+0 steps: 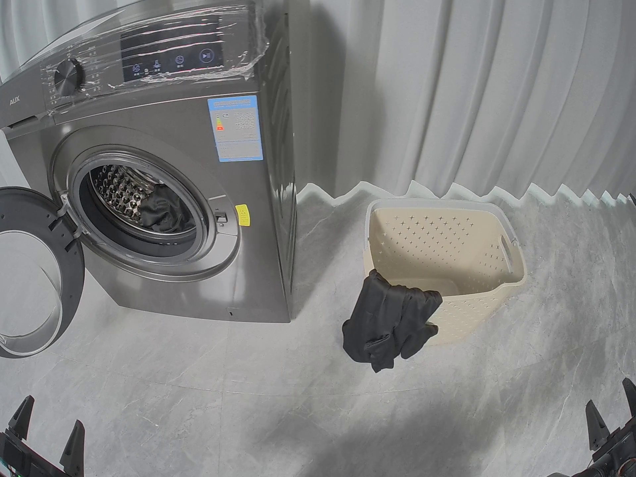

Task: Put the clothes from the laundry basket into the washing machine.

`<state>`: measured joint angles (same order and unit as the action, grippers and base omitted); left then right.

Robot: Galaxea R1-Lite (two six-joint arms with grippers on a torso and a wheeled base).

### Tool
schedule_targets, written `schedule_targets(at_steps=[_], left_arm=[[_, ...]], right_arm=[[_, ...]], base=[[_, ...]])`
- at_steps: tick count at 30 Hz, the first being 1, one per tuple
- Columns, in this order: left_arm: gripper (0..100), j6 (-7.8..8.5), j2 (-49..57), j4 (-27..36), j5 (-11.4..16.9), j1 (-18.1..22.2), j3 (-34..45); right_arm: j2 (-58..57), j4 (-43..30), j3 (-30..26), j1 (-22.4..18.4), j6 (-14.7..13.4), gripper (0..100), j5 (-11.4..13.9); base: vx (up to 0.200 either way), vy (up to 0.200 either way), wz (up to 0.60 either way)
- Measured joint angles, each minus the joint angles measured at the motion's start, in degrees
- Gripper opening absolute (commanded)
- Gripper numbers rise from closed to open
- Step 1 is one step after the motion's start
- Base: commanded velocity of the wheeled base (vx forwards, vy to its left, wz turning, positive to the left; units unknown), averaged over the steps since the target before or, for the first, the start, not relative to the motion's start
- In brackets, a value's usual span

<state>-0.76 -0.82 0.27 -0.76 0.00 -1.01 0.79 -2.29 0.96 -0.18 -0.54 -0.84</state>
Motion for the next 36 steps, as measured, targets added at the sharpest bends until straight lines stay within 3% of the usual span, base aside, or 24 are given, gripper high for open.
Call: schedule_targets(at_steps=[11,15,19,24,31,36], left_arm=[[100,0.1,-0.04,-0.02,0.02,-0.05,0.0],[100,0.1,-0.04,0.0,0.0,-0.02,0.0],[100,0.16,-0.04,0.0,0.05,0.0,0.0],[100,0.21,-0.04,0.0,0.13,0.0,0.0],[100,0.22,-0.06,-0.02,0.13,-0.02,0.0],[100,0.22,-0.06,-0.02,0.16,0.0,0.0]], right_arm=[[0.05,3.13,0.05,-0.04,-0.24,100,0.2],[0.05,4.18,2.73,0.02,-0.22,100,1.63],[1.35,1.85,8.85,0.43,-0.24,100,6.72],[9.01,-0.74,13.69,0.78,0.0,100,14.65],[25.25,2.72,15.48,2.0,0.74,100,19.09],[38.81,10.23,15.87,4.69,-1.4,100,20.08]], base=[[0.0,0.0,0.0],[0.0,0.0,0.0],[0.0,0.0,0.0],[0.2,0.0,0.0],[0.029,0.0,0.0],[0.0,0.0,0.0]])
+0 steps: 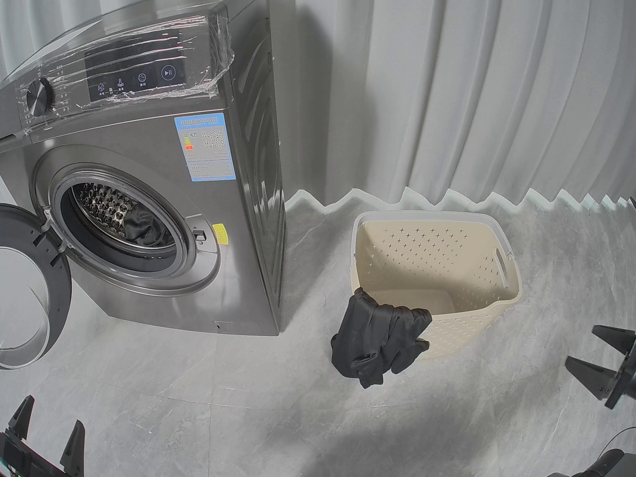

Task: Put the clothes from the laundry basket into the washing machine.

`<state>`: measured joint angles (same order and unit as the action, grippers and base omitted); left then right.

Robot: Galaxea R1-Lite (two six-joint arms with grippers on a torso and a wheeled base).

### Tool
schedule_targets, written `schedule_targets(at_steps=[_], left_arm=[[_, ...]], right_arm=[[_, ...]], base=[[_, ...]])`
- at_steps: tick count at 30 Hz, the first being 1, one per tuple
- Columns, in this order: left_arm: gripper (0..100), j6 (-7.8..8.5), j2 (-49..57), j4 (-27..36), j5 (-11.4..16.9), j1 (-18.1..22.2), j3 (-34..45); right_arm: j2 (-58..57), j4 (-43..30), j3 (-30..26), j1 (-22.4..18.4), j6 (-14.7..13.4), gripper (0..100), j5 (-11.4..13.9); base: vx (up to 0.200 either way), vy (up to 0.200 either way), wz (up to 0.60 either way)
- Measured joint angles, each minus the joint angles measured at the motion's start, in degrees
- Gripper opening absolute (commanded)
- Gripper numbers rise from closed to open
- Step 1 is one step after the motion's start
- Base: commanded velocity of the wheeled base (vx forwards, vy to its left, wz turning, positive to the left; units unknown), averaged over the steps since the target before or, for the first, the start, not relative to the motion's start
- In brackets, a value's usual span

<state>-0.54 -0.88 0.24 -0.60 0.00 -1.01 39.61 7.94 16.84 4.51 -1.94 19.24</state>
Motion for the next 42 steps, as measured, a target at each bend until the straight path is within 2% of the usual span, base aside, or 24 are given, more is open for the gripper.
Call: schedule_targets(at_steps=[2,6,15,20,24,42], left_arm=[[100,0.0,-0.02,0.02,0.0,0.0,0.0],[100,-0.01,-0.02,0.02,0.02,0.0,0.0],[100,-0.06,-0.02,0.02,0.09,0.0,0.0],[100,-0.09,-0.02,0.0,0.13,0.0,0.0],[100,0.07,-0.05,0.02,0.17,0.0,0.0],[100,0.11,-0.05,0.02,0.17,0.0,0.0]], right_arm=[[5.9,3.52,0.13,1.71,-1.67,100,-0.17],[17.01,11.11,0.35,5.94,-4.99,100,-2.68],[42.42,33.8,0.68,19.71,-12.2,100,-13.93],[53.59,41.08,1.22,25.2,-14.37,100,-17.3],[59.04,42.34,1.84,27.43,-14.75,100,-18.59],[67.11,43.44,3.61,27.87,-15.08,100,-18.86]], base=[[0.0,0.0,0.0],[0.0,0.0,0.0],[0.0,0.0,0.0],[0.0,0.0,0.0],[0.0,0.0,0.0],[0.0,0.0,0.0]])
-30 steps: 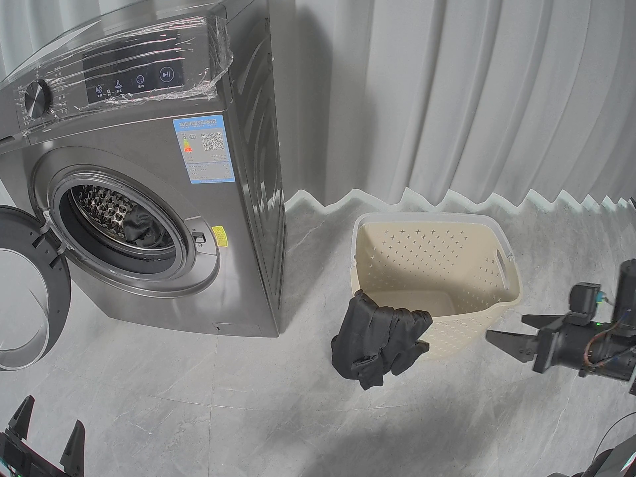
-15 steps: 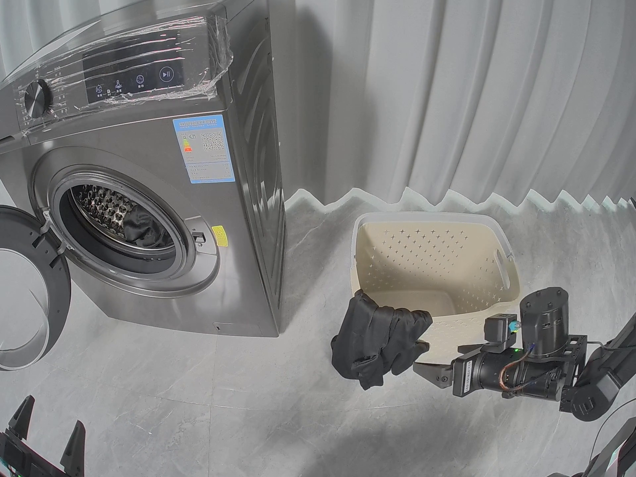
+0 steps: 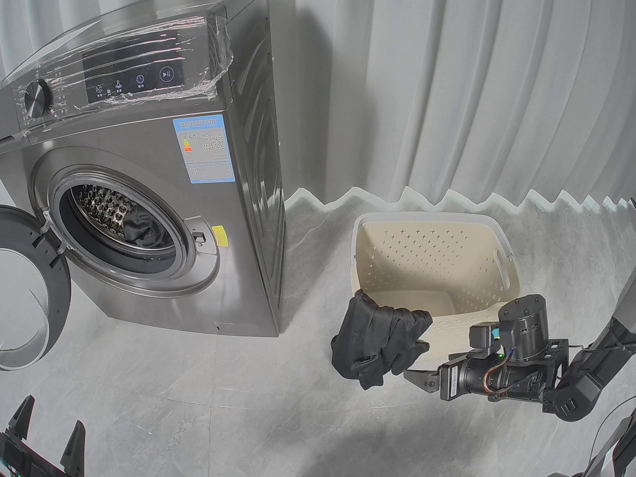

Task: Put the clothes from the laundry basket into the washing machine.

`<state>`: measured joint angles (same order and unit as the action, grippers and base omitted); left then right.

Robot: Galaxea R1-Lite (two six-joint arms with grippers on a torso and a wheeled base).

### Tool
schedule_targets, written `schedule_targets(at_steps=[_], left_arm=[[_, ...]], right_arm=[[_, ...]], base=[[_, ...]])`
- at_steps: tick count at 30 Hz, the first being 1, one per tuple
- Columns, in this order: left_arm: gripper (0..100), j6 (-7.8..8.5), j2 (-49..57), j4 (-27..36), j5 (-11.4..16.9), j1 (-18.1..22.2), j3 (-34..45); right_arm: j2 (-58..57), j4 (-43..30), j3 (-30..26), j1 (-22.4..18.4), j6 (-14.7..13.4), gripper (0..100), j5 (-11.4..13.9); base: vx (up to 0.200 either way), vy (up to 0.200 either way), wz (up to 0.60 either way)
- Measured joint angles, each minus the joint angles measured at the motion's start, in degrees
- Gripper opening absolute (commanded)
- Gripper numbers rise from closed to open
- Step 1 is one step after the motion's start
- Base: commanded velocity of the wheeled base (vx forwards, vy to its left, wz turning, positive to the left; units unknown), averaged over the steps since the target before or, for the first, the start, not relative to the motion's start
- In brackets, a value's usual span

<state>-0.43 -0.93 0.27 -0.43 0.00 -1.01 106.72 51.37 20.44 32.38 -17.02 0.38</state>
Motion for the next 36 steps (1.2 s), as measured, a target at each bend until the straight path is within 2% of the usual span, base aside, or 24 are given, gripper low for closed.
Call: schedule_targets(at_steps=[6,11,18,33,36], left_arm=[[100,-0.01,0.0,0.0,0.0,-0.05,0.0],[100,-0.11,0.0,-0.02,0.0,-0.05,0.0],[100,-0.09,0.0,0.0,0.0,0.0,0.0],[100,-0.09,0.0,-0.02,0.02,0.0,0.0],[100,-0.09,0.0,-0.02,0.0,0.0,0.0]], right_arm=[[2.73,-0.02,1.66,-0.09,-0.06,100,-0.51],[6.44,-0.05,3.54,-0.16,-0.06,100,-2.56],[10.7,-0.05,7.12,-0.24,-0.06,100,-2.84],[21.92,0.94,20.59,-2.86,-0.93,100,-3.0],[24.16,2.39,22.77,-3.52,-0.94,100,-3.93]], base=[[0.0,0.0,0.0],[0.0,0.0,0.0],[0.0,0.0,0.0],[0.0,0.0,0.0],[0.0,0.0,0.0]])
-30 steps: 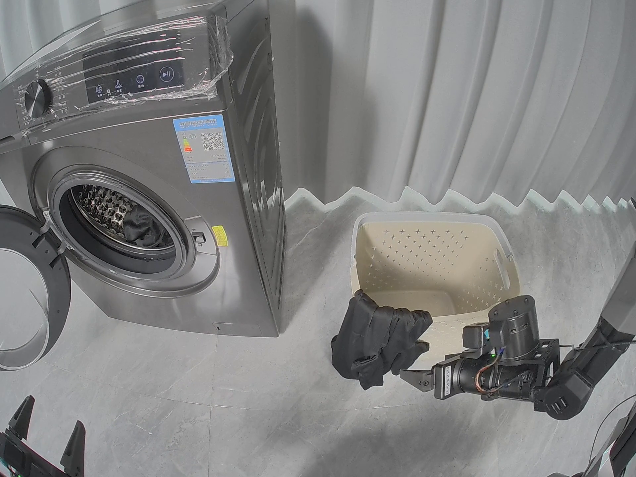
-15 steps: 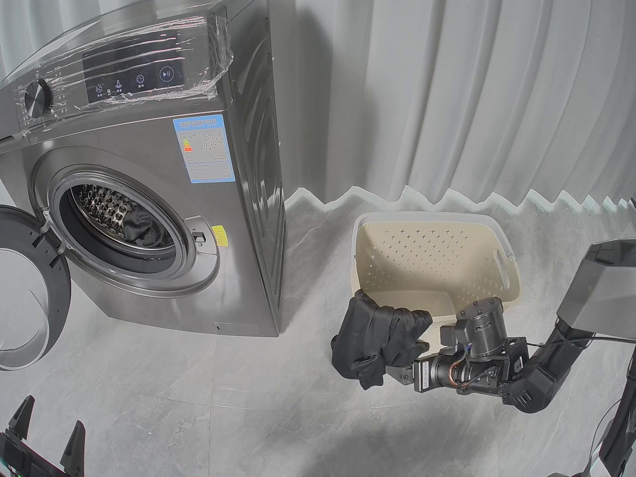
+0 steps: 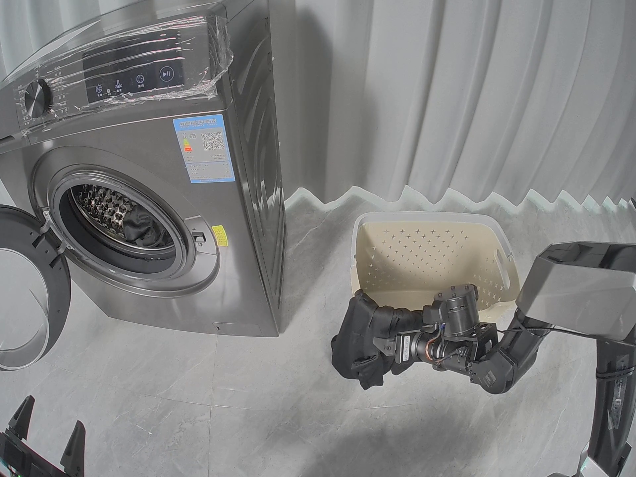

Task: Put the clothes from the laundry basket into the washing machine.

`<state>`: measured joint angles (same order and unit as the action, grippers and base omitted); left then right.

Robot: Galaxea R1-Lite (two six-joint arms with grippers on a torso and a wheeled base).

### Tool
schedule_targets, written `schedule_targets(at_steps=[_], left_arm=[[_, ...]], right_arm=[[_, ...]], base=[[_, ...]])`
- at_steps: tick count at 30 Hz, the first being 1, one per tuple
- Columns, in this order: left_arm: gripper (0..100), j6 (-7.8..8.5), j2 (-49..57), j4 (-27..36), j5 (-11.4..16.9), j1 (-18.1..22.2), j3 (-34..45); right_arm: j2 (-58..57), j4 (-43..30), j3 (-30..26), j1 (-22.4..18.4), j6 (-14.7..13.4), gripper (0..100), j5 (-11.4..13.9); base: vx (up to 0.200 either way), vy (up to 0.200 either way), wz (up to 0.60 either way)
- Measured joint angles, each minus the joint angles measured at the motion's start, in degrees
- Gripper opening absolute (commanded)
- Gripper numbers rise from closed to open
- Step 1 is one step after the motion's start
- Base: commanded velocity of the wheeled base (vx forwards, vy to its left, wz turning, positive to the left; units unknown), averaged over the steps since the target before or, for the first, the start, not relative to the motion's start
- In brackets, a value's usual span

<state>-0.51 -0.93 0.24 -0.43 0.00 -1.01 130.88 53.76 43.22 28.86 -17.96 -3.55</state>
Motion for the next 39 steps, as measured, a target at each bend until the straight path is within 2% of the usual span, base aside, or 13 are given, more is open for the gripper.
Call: schedule_targets(at_steps=[3,8,14,24,25,39], left_arm=[[100,0.0,0.0,0.02,0.0,0.0,0.0],[100,0.0,0.0,0.02,0.0,0.0,0.0],[100,-0.02,0.0,0.0,0.0,-0.02,0.0],[100,0.0,0.0,0.02,0.0,0.0,0.0],[100,0.02,0.0,0.02,0.0,0.0,0.0],[100,-0.13,0.0,0.02,0.0,0.0,0.0]], right_arm=[[1.87,0.87,1.9,-0.57,0.0,100,-1.57],[4.23,1.19,4.63,-1.22,-0.02,100,-2.47],[5.5,1.23,6.73,-1.07,-1.34,100,-2.55],[6.89,3.63,8.4,-0.88,-1.55,100,-2.55],[7.08,4.29,8.48,-0.88,-1.55,0,-2.55],[7.55,6.36,5.29,-0.83,-1.45,0,-1.82]], base=[[0.0,0.0,0.0],[0.0,0.0,0.0],[0.0,0.0,0.0],[0.0,0.0,0.0],[0.0,0.0,0.0],[0.0,0.0,0.0]])
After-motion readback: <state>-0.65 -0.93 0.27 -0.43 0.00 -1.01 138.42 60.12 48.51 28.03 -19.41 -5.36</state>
